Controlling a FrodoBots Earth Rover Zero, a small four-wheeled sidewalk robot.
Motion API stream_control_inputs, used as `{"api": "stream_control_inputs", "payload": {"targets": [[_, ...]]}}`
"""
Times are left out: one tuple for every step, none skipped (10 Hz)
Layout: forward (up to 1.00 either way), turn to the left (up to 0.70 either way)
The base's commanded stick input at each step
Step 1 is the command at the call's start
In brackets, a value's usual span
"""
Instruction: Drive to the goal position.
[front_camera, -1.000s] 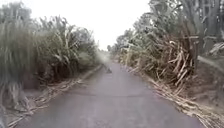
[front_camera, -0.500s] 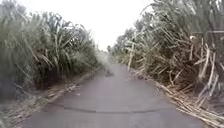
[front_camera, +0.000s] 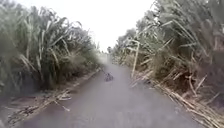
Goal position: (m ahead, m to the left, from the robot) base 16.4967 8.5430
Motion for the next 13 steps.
{"api": "stream_control_inputs", "payload": {"targets": [[1.0, -0.15], [1.0, -0.1], [1.0, 0.0], [1.0, 0.0], [1.0, 0.0], [1.0, 0.0], [1.0, 0.0], [1.0, 0.0], [1.0, 0.0], [1.0, 0.0], [1.0, 0.0], [1.0, 0.0], [1.0, 0.0]]}}
